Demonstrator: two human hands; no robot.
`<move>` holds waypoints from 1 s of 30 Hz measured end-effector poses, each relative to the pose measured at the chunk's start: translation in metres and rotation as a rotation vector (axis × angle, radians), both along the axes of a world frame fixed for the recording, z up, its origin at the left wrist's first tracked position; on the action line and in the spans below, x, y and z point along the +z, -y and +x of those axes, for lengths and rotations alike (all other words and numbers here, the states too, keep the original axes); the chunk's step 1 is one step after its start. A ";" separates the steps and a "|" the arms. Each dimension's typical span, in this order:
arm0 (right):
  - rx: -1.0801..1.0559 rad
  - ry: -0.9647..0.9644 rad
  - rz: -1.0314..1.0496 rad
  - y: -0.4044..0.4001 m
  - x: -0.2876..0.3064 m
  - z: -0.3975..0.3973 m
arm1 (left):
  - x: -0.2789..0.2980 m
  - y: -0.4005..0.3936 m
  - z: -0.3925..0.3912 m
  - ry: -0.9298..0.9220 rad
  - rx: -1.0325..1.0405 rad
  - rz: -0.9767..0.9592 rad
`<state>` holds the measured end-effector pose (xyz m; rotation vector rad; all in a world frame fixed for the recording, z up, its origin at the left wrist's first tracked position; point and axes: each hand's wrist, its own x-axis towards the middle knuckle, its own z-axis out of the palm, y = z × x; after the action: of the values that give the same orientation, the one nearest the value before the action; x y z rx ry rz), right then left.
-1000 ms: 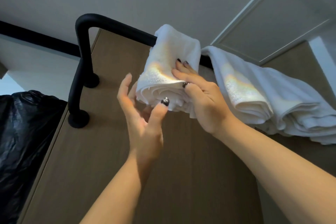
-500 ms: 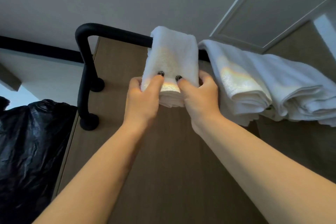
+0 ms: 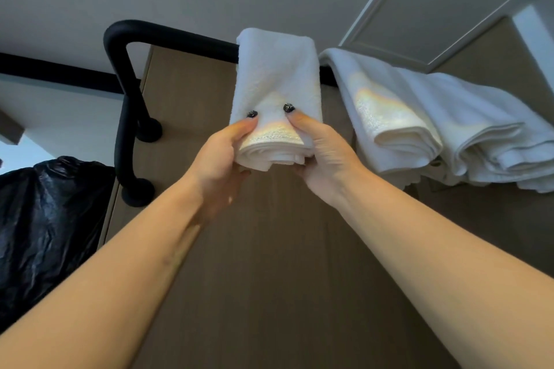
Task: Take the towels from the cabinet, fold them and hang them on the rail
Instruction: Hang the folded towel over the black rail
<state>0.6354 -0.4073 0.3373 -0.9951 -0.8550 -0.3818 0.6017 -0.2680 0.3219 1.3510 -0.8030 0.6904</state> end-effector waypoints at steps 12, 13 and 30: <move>-0.062 0.124 -0.115 0.004 -0.005 0.014 | 0.038 -0.003 -0.008 0.006 0.290 0.153; -0.082 0.129 -0.121 0.006 -0.006 0.016 | 0.037 0.000 -0.005 0.000 0.291 0.159; -0.181 -0.005 -0.038 0.010 -0.020 -0.007 | 0.018 0.014 -0.016 0.017 0.501 0.141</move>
<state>0.6286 -0.4176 0.3175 -1.1122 -0.7724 -0.5186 0.5855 -0.2819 0.3402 1.6994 -0.5329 1.0501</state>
